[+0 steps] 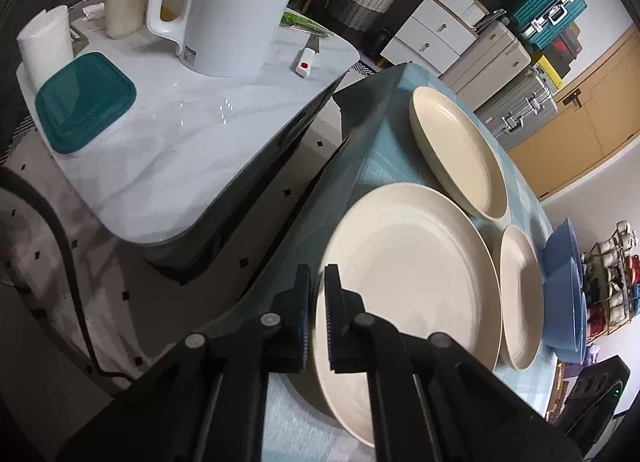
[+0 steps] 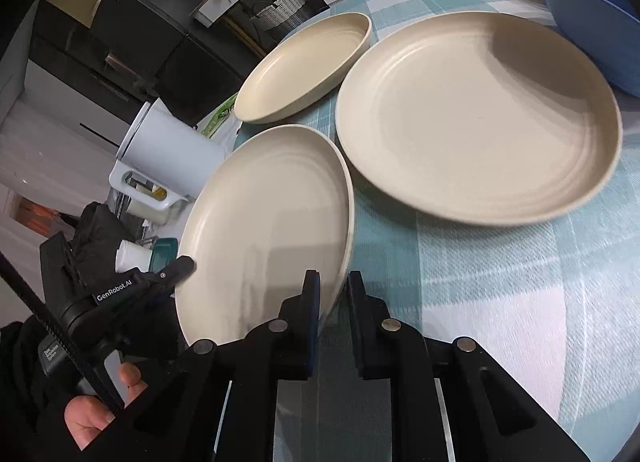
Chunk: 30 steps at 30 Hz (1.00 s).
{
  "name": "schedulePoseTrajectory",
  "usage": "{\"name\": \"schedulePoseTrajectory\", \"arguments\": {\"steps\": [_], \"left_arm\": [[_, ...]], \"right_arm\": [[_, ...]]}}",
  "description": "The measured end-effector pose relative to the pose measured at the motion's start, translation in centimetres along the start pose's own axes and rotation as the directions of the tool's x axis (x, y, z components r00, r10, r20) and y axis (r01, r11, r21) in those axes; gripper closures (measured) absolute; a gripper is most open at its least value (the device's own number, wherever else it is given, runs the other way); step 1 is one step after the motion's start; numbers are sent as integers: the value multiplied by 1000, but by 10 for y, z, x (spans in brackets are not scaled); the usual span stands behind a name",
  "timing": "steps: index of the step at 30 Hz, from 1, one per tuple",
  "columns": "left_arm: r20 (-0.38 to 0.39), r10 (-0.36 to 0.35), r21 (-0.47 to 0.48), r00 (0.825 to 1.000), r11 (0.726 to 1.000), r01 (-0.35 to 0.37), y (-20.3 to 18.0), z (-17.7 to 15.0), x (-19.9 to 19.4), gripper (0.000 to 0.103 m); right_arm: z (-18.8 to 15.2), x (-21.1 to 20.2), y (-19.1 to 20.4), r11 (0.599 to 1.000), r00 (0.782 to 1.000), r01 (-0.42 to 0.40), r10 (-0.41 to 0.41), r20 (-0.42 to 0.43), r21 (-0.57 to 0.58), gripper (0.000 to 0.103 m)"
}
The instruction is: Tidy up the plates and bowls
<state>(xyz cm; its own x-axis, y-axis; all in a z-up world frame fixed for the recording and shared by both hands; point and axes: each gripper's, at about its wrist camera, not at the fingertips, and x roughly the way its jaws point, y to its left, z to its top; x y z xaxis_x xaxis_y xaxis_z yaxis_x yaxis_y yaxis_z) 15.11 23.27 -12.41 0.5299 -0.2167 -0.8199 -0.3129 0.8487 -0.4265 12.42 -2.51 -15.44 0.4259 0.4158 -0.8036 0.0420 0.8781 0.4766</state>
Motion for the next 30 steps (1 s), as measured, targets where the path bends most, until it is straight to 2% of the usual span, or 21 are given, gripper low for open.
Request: {"name": "schedulePoseTrajectory", "arguments": {"steps": [4,12,20,25,30], "left_arm": [[3,14,-7,1000,1000,-14,-1,-13,-11,99],[36,86,59,996,994,-88,-23,-55,-36,99],[20,83,126,996,988,-85,-38,-93,-42,99],[38,80,209,996,974,-86,-61,-114,-47,99],[14,69,252,998,965,-70,-76,-128,-43,99]], "right_arm": [[-15,-14,-7,1000,1000,-6,6,-6,3,89],[-47,-44,-27,1000,1000,1,-1,-9,4,89],[-68,-72,-60,1000,1000,18,-18,-9,14,89],[-69,-89,-80,999,999,36,-37,6,35,89],[-67,-100,-91,998,998,56,-56,-3,40,89]]}}
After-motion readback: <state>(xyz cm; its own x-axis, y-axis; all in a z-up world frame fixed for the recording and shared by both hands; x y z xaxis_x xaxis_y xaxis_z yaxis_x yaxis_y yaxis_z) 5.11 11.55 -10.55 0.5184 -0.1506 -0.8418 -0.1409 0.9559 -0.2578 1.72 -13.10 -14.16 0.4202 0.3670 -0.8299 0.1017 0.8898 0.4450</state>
